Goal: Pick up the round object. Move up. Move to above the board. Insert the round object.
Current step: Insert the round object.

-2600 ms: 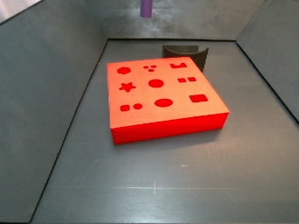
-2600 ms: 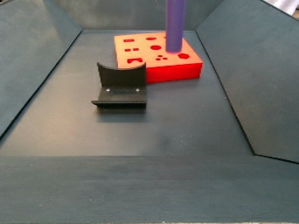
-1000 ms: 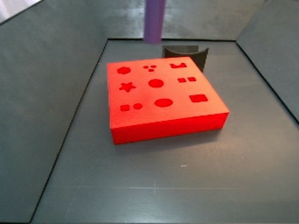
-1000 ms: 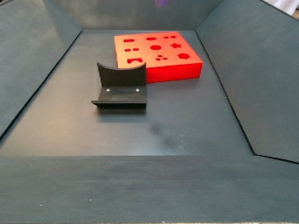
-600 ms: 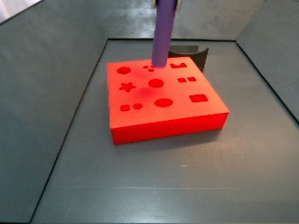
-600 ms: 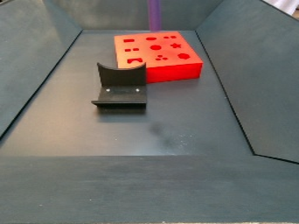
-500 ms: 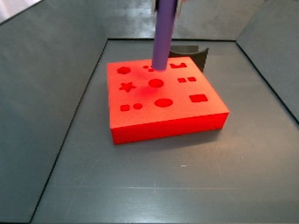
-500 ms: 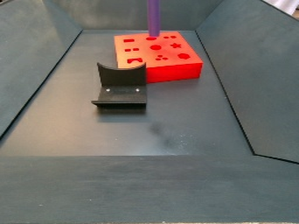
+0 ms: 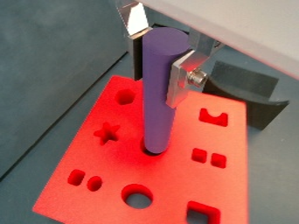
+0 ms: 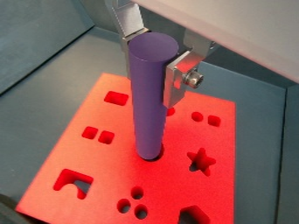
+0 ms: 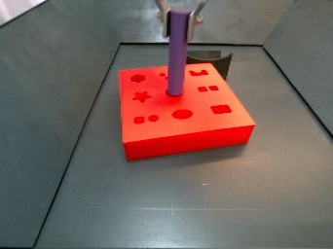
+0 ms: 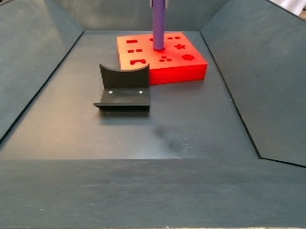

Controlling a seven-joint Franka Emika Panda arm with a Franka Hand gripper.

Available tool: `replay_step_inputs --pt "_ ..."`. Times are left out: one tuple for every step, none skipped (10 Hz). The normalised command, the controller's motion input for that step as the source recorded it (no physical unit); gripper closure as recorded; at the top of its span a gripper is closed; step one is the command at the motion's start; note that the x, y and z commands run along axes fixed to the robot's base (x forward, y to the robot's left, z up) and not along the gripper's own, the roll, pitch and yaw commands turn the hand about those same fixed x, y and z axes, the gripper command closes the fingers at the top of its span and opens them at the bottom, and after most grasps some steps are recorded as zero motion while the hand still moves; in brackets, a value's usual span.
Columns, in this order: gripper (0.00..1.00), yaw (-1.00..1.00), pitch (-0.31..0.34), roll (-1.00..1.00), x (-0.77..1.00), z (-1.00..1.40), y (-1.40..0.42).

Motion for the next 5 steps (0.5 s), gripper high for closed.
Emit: replay_step_inputs --pt "1.00 -0.02 -0.021 -0.04 -0.06 -0.30 0.02" --pt "1.00 -0.01 -0.041 -0.06 0.00 -0.39 0.00" --pt "1.00 -0.06 -0.034 0.00 -0.13 -0.49 0.00" --pt "1.00 -0.11 -0.046 0.00 -0.24 -0.44 -0.07" --pt "1.00 -0.12 -0.053 -0.01 -0.19 -0.45 -0.06"
